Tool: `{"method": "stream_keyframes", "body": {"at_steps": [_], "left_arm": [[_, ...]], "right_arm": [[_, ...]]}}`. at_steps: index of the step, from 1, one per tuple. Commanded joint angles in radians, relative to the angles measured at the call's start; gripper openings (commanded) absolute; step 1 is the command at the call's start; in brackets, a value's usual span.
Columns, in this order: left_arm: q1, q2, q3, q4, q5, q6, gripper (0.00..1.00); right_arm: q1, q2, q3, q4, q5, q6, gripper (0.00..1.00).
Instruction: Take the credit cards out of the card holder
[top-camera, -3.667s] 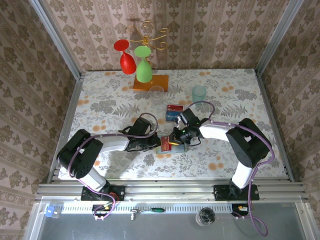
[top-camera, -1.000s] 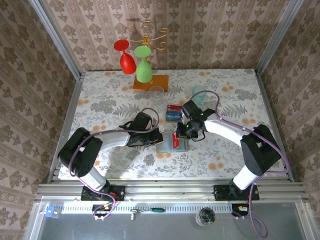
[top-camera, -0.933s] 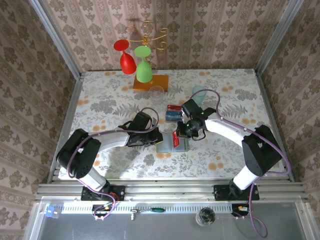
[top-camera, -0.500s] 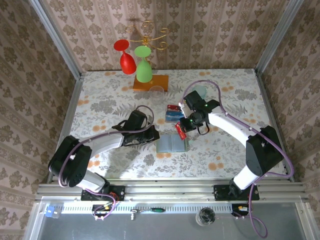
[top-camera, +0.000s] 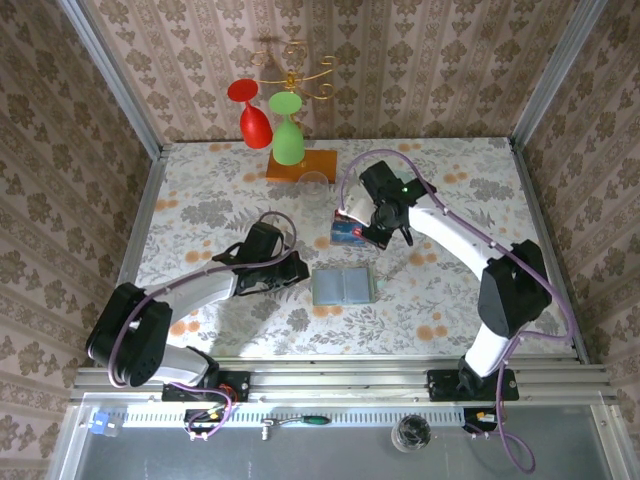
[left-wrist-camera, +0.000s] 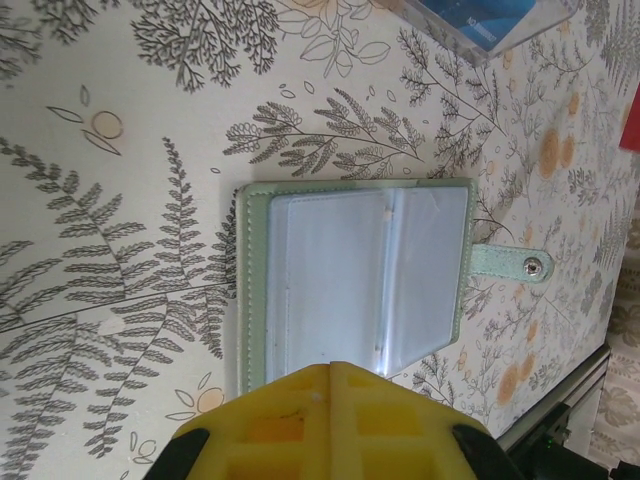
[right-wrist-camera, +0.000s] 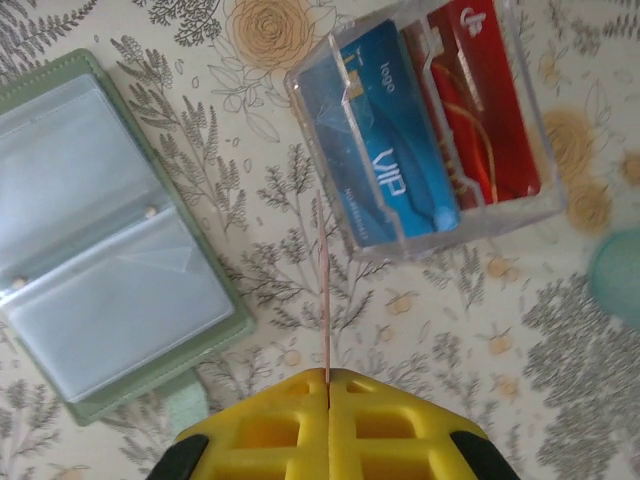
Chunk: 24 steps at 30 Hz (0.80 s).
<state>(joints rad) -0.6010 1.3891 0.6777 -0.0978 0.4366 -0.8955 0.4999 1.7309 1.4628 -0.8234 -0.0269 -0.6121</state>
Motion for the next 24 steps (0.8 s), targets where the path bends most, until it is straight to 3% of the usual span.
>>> {"method": "stream_keyframes", "body": {"at_steps": [1, 24], "left_arm": [[0.016, -0.03, -0.015, -0.048, -0.013, 0.026, 0.03], [0.12, 0.003, 0.016, -0.093, 0.028, 0.061, 0.04]], "right_arm": [[-0.019, 0.07, 0.1, -0.078, 0.011, -0.145, 0.0], [-0.06, 0.517, 0.752, -0.361, -0.085, -0.242, 0.0]]}}
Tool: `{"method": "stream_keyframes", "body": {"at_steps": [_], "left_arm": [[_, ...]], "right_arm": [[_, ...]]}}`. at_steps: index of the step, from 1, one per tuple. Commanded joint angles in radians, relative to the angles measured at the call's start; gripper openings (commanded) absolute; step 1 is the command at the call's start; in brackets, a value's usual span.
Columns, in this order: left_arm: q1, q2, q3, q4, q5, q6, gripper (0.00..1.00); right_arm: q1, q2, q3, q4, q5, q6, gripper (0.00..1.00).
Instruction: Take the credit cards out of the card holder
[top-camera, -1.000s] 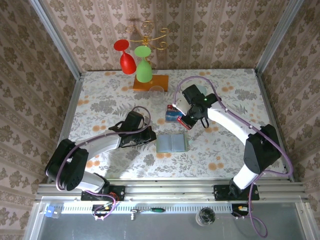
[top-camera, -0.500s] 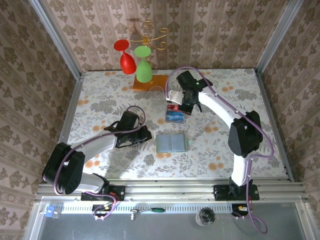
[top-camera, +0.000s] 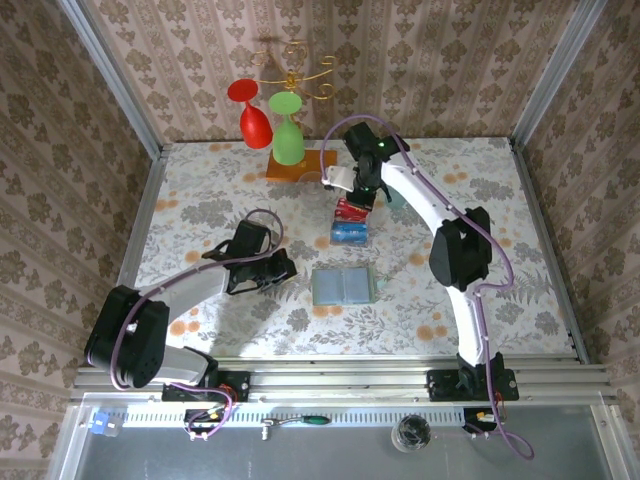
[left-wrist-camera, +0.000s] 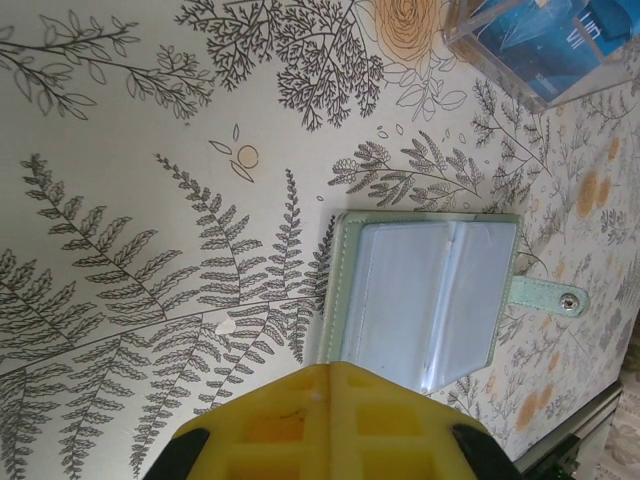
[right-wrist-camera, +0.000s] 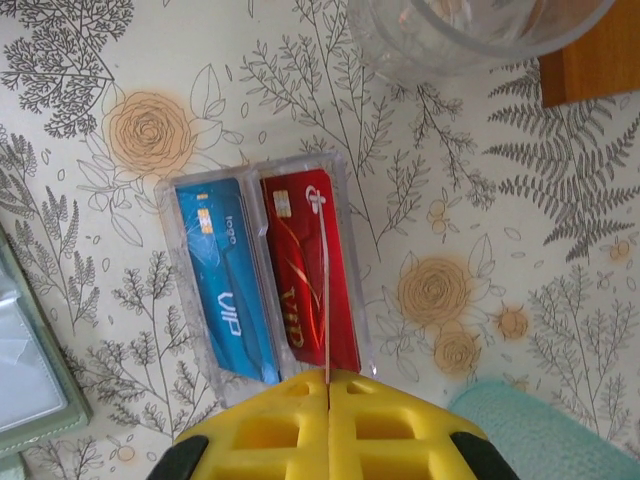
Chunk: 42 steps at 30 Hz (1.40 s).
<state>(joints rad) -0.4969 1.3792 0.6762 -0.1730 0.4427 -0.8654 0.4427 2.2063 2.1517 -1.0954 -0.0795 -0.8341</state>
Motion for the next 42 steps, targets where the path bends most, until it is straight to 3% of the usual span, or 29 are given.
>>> {"method": "stream_keyframes", "body": {"at_steps": [1, 11, 16, 27, 35, 38, 40, 41, 42], "left_arm": [[0.019, 0.014, 0.017, -0.019, 0.025, 0.031, 0.04], [0.066, 0.021, 0.011, -0.02, 0.048, 0.052, 0.05], [0.078, 0.023, 0.001, -0.012, 0.051, 0.056, 0.06], [0.096, 0.018, 0.018, -0.048, 0.018, 0.104, 0.11], [0.125, -0.003, 0.069, -0.158, -0.09, 0.216, 0.38], [0.14, -0.012, 0.082, -0.182, -0.121, 0.252, 0.65], [0.152, -0.015, 0.089, -0.194, -0.136, 0.268, 0.78], [0.159, -0.016, 0.093, -0.199, -0.142, 0.278, 0.98], [0.163, -0.016, 0.099, -0.205, -0.151, 0.286, 1.0]], "right_arm": [[-0.002, 0.052, 0.075, -0.098, -0.034, -0.021, 0.0], [-0.002, 0.093, 0.097, -0.098, -0.018, -0.018, 0.03], [-0.002, 0.098, 0.096, -0.088, -0.001, -0.019, 0.1], [-0.018, 0.018, 0.047, -0.029, 0.018, 0.044, 0.18], [-0.032, -0.208, -0.291, 0.221, 0.054, 0.181, 0.37], [-0.036, -0.303, -0.444, 0.329, 0.072, 0.24, 0.52], [-0.041, -0.356, -0.528, 0.385, 0.079, 0.272, 0.6], [-0.046, -0.392, -0.579, 0.417, 0.081, 0.294, 0.71], [-0.05, -0.415, -0.614, 0.44, 0.085, 0.312, 0.82]]}}
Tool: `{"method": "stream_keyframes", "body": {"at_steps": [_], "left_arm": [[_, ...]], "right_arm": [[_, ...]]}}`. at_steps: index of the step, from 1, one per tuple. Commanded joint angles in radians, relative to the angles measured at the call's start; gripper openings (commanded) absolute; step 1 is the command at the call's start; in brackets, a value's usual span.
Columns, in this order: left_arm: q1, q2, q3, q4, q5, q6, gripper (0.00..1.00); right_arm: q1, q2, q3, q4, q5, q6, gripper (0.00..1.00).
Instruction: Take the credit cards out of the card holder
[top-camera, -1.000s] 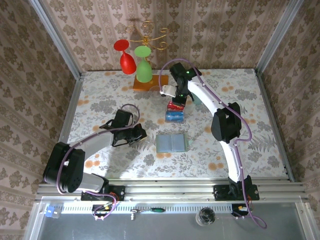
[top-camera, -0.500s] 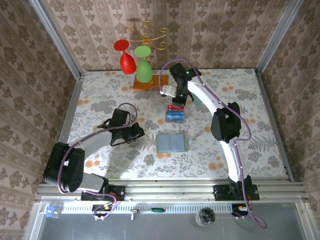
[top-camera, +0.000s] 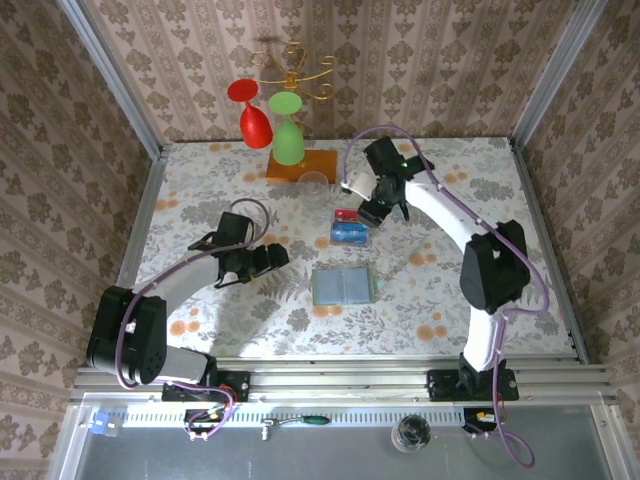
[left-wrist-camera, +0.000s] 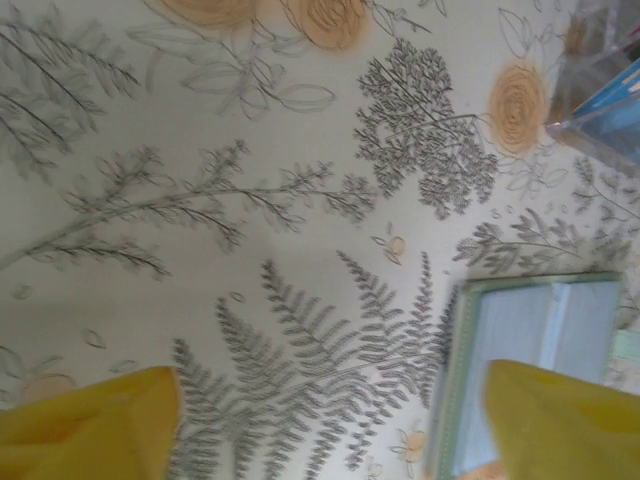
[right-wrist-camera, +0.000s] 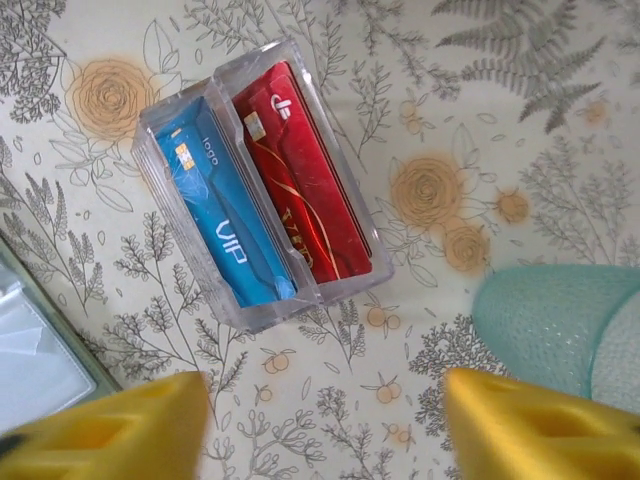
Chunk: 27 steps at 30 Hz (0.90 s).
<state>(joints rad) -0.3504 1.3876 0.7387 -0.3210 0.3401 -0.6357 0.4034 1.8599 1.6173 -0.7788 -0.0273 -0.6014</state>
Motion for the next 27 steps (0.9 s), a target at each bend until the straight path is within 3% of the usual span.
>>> {"method": "stream_keyframes", "body": {"at_steps": [1, 3, 10, 16, 21, 24, 27], "left_arm": [[0.021, -0.024, 0.039, -0.06, -0.057, 0.064, 1.0], [0.03, -0.023, 0.047, -0.069, -0.079, 0.083, 1.0], [0.073, -0.033, 0.084, -0.094, -0.197, 0.17, 1.0], [0.104, -0.067, 0.093, -0.09, -0.415, 0.274, 1.0], [0.125, -0.102, 0.055, 0.011, -0.598, 0.366, 1.0], [0.163, -0.107, 0.023, 0.081, -0.624, 0.42, 1.0], [0.216, -0.099, -0.016, 0.17, -0.579, 0.465, 1.0]], "right_arm": [[-0.017, -0.093, -0.114, 0.144, 0.036, 0.099, 0.91], [-0.029, -0.145, -0.196, 0.193, 0.045, 0.143, 1.0], [-0.098, -0.304, -0.463, 0.386, 0.095, 0.294, 1.0], [-0.205, -0.392, -0.658, 0.576, 0.138, 0.444, 1.0], [-0.296, -0.414, -0.791, 0.746, 0.145, 0.553, 1.0], [-0.325, -0.408, -0.844, 0.847, 0.155, 0.583, 1.0], [-0.336, -0.396, -0.893, 0.953, 0.175, 0.596, 1.0]]}}
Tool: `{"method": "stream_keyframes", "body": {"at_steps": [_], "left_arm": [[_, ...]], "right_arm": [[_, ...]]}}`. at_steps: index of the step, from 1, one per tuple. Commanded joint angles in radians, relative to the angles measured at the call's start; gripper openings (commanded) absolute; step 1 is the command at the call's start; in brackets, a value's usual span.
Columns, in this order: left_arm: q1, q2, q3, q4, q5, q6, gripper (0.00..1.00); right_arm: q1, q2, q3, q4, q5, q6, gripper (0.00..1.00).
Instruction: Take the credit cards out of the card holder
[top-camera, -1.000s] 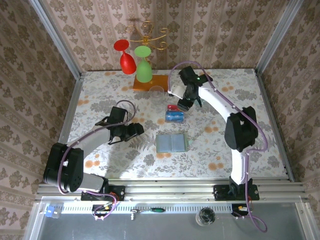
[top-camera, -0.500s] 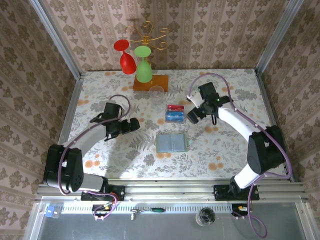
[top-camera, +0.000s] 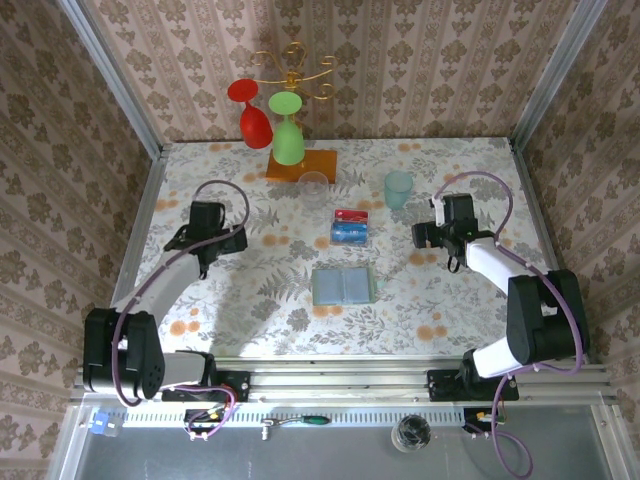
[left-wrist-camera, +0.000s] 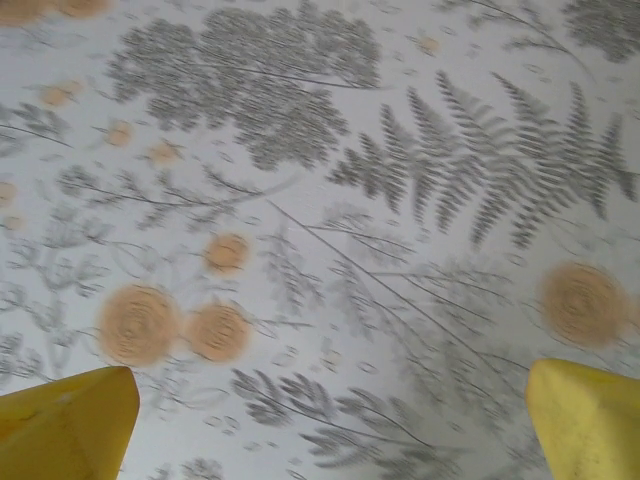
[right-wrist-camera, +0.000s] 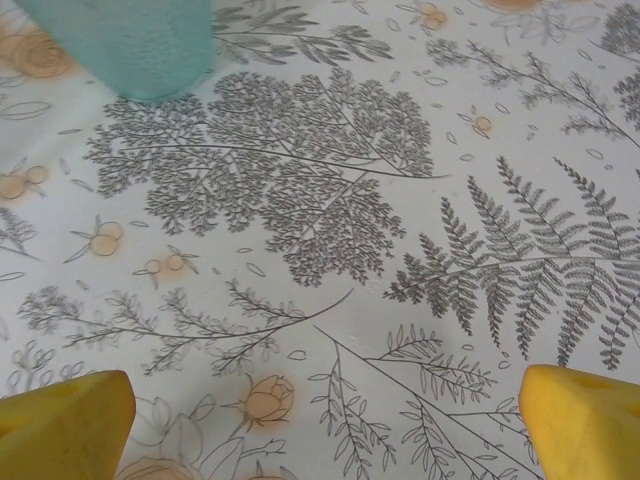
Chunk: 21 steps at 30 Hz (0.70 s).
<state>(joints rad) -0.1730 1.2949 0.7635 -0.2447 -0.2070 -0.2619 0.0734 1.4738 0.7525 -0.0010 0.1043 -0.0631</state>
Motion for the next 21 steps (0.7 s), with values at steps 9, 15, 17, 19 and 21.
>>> {"method": "stream_keyframes", "body": {"at_steps": [9, 15, 17, 19, 21], "left_arm": [[0.204, 0.004, -0.166, 0.431, 0.216, 0.184, 1.0], [0.214, 0.041, -0.377, 0.95, 0.24, 0.275, 1.0], [0.219, 0.096, -0.408, 1.069, 0.246, 0.267, 1.0], [0.218, 0.164, -0.415, 1.158, 0.277, 0.276, 1.0], [0.219, 0.221, -0.41, 1.206, 0.304, 0.282, 1.0]], "right_arm": [[-0.027, 0.009, -0.16, 0.486, 0.061, 0.096, 1.0], [-0.029, 0.025, -0.232, 0.63, 0.063, 0.104, 1.0], [-0.03, 0.023, -0.246, 0.653, 0.062, 0.104, 1.0], [-0.029, 0.022, -0.26, 0.677, 0.052, 0.1, 1.0], [-0.03, 0.021, -0.27, 0.695, 0.043, 0.098, 1.0]]}}
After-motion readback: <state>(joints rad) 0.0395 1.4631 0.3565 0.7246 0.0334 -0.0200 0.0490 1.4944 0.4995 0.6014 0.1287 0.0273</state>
